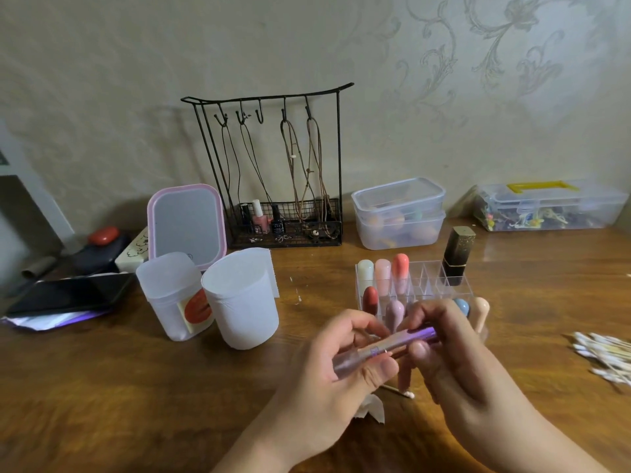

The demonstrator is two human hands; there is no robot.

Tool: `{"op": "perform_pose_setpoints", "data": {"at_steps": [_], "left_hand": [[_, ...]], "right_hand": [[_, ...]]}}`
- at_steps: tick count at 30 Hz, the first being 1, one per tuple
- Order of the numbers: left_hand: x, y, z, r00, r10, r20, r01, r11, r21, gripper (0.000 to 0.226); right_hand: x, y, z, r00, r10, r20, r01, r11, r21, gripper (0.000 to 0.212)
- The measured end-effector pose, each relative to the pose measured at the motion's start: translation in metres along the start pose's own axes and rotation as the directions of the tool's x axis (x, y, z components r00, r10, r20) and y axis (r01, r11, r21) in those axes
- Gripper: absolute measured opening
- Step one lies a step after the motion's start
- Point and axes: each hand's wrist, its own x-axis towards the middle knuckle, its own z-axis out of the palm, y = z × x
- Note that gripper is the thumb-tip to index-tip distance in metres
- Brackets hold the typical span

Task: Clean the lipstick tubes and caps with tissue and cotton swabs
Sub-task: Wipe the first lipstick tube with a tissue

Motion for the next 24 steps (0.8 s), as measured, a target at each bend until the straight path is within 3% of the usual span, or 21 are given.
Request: {"op": "perform_pose_setpoints", "data": {"at_steps": [4,6,9,12,16,20,24], "left_hand": [[0.008,-0.011,0.003,0.991,0.063,-0.122,-0.034,0.974,0.224,0.019],[0.014,-0.015,0.001,0.970,0.094,-0.224,-0.056,0.984,0.171,0.018],[0.023,-0.024,-0.004,0.938,0.001,-0.347,-0.012,0.999,-0.031,0.025],[0.026,-0.033,-0.006,0.904,-0.010,-0.428,0.024,0.999,0.027,0.026],[0.029,-0.037,0.001,0.890,0.028,-0.456,0.035,0.991,0.129,0.039],[0.034,-0.037,0.008,0.851,0.128,-0.510,0.005,0.968,0.250,0.046],[0.033,-0.030,0.016,0.844,0.181,-0.505,0.012,0.935,0.355,0.084]], "right_hand": [[0.004,-0.003,0.001,0.981,-0.122,-0.149,0.118,0.992,-0.030,0.048],[0.005,-0.003,0.000,0.957,-0.151,-0.249,0.120,0.984,-0.133,0.045],[0.009,0.003,-0.006,0.919,-0.200,-0.340,0.045,0.910,-0.413,0.029],[0.013,0.016,-0.007,0.935,-0.244,-0.256,-0.015,0.695,-0.718,0.035],[0.019,0.032,-0.001,0.978,-0.202,-0.057,0.045,0.466,-0.884,0.049],[0.025,0.037,0.001,0.972,-0.230,-0.049,0.055,0.425,-0.903,0.042],[0.026,0.040,0.000,0.978,-0.199,-0.068,0.022,0.418,-0.908,0.050]]}}
